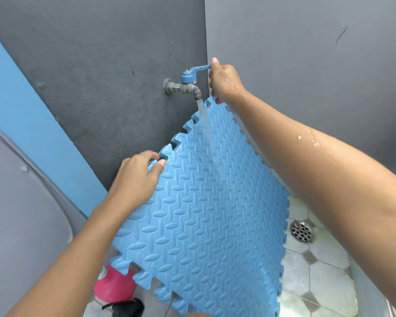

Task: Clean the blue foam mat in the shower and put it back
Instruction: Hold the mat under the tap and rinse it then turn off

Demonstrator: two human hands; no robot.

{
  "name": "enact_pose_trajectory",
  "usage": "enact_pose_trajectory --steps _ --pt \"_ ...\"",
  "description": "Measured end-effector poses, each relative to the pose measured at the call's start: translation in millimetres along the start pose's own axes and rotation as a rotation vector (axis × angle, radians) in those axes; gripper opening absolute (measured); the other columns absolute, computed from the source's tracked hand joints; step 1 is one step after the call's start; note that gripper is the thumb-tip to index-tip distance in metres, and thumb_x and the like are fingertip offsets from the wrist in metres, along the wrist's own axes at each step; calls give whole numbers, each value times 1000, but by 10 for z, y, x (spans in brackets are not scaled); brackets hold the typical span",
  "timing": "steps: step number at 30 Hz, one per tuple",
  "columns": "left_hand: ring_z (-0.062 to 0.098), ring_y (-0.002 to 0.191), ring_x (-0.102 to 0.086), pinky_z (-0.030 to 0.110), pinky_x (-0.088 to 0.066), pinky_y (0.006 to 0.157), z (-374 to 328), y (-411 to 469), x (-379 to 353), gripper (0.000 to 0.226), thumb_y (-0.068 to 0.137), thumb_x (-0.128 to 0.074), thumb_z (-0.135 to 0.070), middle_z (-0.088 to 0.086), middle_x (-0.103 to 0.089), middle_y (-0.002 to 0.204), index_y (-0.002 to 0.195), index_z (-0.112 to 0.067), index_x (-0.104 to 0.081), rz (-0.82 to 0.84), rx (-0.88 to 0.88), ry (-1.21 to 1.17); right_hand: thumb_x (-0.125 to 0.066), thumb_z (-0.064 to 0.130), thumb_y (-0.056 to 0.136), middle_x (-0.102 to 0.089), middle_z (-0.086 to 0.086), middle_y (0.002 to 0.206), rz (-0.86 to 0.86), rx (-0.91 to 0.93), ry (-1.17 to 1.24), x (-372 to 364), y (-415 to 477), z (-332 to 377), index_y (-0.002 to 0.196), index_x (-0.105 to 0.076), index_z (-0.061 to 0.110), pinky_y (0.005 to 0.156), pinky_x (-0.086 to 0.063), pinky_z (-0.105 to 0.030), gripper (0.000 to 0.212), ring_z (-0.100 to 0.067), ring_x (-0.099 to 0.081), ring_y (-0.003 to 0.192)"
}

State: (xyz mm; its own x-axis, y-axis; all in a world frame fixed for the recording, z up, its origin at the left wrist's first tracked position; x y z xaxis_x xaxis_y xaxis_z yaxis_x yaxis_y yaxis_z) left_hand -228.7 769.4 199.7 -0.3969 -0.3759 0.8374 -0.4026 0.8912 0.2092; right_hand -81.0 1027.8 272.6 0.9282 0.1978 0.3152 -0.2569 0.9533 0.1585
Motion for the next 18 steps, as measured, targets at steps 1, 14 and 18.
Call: enact_pose_trajectory --steps 1,14,18 --pt "26 118 -65 33 -45 93 4 6 -2 36 102 -57 -36 9 -74 120 126 -12 -69 0 -1 6 -25 45 106 -37 0 69 5 -14 11 -12 14 -25 83 -42 16 45 -35 -22 40 -17 -37 56" --pt "25 112 -66 30 -43 85 16 23 -18 38 102 -54 -40 8 -74 120 128 -14 -67 -21 -46 2 -31 47 106 -32 4 61 244 -129 279 -280 151 -10 67 -37 23 49 -19 -26 47 -15 -24 50" --pt "25 120 -63 31 -43 89 8 8 -24 40 103 -53 -40 8 -72 124 130 -14 -66 -7 -58 -23 -30 54 105 -51 0 63 259 -92 229 -282 118 -50 70 -52 20 52 -33 -25 53 -17 -42 52"
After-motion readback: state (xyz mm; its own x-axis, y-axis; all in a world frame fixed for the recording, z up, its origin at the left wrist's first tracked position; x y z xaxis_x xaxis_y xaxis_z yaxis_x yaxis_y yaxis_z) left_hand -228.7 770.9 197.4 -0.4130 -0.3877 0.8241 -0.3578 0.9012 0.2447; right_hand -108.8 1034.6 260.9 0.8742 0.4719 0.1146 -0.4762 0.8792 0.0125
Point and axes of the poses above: each hand's wrist, its own y-axis towards the middle knuckle, its own x-axis out of the back of the hand, z = x × y, the point moved 7 cm from there along y, towards the middle knuckle
